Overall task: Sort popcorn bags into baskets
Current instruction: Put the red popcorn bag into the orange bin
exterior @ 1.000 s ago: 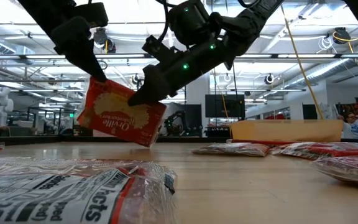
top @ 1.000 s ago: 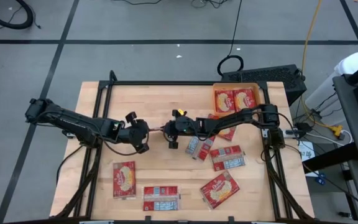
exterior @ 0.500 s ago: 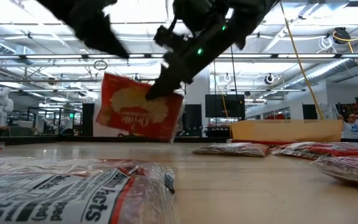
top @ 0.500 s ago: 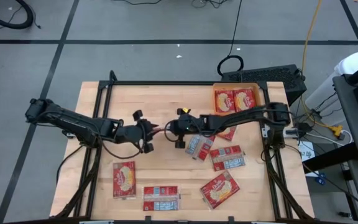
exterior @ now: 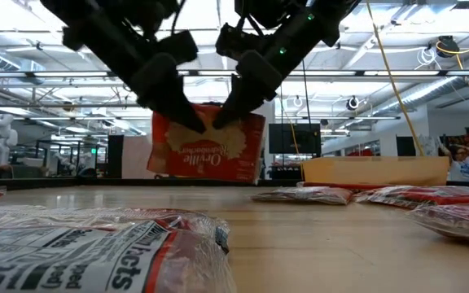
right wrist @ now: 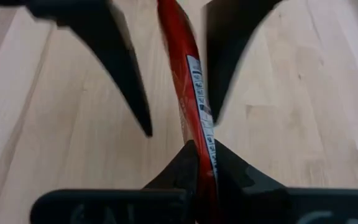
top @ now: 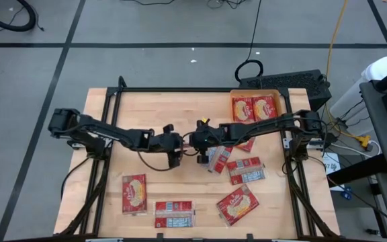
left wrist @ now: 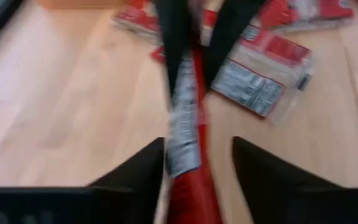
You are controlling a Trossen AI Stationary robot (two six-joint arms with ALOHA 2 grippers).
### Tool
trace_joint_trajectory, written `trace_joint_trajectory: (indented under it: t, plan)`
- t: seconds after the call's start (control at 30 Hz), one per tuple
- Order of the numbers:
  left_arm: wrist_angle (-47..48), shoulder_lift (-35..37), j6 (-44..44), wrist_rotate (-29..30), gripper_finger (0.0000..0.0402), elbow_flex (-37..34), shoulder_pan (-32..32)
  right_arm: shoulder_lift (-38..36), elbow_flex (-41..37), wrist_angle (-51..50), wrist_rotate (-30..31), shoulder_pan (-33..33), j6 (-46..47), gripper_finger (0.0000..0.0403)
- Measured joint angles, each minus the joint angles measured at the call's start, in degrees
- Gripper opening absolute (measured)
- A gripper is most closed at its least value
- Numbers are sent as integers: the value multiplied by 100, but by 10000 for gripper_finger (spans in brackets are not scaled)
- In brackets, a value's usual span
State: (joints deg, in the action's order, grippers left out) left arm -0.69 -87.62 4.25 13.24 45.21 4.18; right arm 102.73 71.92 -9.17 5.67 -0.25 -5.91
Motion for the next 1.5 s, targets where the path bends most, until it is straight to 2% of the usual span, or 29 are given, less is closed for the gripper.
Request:
trace_joint_trajectory:
  t: [0.1, 0.2, 0.47, 0.6, 0.67, 0.8, 1.03, 1.13, 1.23, 1.33, 1.5]
  plan:
    - [-26, -29, -29, -12, 101, 0, -23, 5, 0, -45, 33, 3, 68, 17]
    - [51, 99, 98, 22, 24, 0, -87, -71, 0, -180, 347, 51, 128, 32]
    - [1369, 1012, 225, 324, 22, -4, -227, -897, -155, -886, 1690, 244, 729, 128]
    - [1372, 1367, 405, 370, 17, -35, -226, -1466, -745, -582, 1856, 326, 1348, 165]
    - [912, 1535, 448, 437, 18, -165, -174, -1723, -1255, -23, 1848, 380, 1645, 175]
    - [-689, 1730, 392, 705, 30, -625, -128, -2139, -2355, 1528, 1836, 497, 1929, 183]
    - [-4628, 1585, 366, 727, 17, -1637, -240, -2510, -3826, 4392, 1809, 529, 2138, 179]
    - [-5970, 1324, 378, 625, 18, -1905, -236, -2463, -4067, 5351, 1619, 520, 1965, 182]
    - [-6851, 951, 441, 624, 29, -1917, -218, -2316, -4057, 6158, 1338, 487, 1771, 190]
    - [-7609, 500, 462, 431, 28, -1812, -198, -2157, -4005, 6946, 1004, 449, 1605, 202]
    - [-8916, -249, 420, 5, 17, -1476, -194, -1845, -3952, 7602, 664, 393, 1418, 222]
